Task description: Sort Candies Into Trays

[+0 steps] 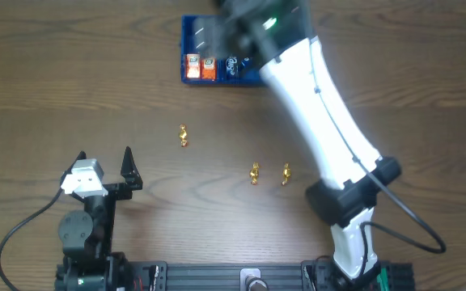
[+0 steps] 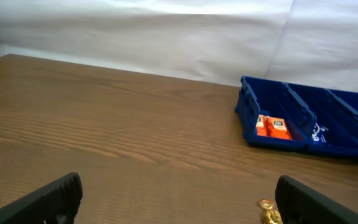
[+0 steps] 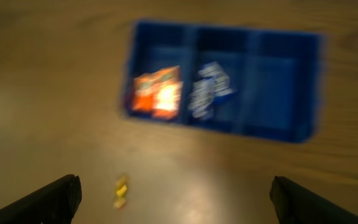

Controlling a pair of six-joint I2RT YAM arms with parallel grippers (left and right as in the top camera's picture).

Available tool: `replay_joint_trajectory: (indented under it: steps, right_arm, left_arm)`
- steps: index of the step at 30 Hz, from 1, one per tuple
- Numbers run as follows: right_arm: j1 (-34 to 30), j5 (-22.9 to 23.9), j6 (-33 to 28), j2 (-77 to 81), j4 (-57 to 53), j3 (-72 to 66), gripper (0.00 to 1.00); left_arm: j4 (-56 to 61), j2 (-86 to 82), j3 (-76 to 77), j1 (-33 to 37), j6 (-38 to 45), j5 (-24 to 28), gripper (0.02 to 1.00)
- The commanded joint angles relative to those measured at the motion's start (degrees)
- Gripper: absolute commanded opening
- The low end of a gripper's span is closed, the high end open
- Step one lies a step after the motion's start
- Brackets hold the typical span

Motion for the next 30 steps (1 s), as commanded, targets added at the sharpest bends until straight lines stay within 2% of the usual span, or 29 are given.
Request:
replay_joint_trajectory:
  steps: [1,10,18,30]
  right_arm:
    - [6.3,-0.1,4.9,3.6,2.4,-11.7,0.998]
    - [10.8,-4.3,7.3,4.2,15.8,-32.3,0.956]
    - [12.0,-9.1,7.6,10.5,19.3,-32.1,0.928]
    - [13.0,-8.9,10.6,14.6,21.1,-27.9,0.908]
  left_arm:
    - [-2.4,-0.2,-0.8,0.1,0.8,0.7,0.998]
    - [-2.4,-0.2,-0.8,0.1,0.8,0.7,0.998]
    - [-2.4,-0.2,-0.8,0.1,0.8,0.7,0.998]
    - [-2.4,-0.2,-0.8,0.1,0.8,0.7,0.998]
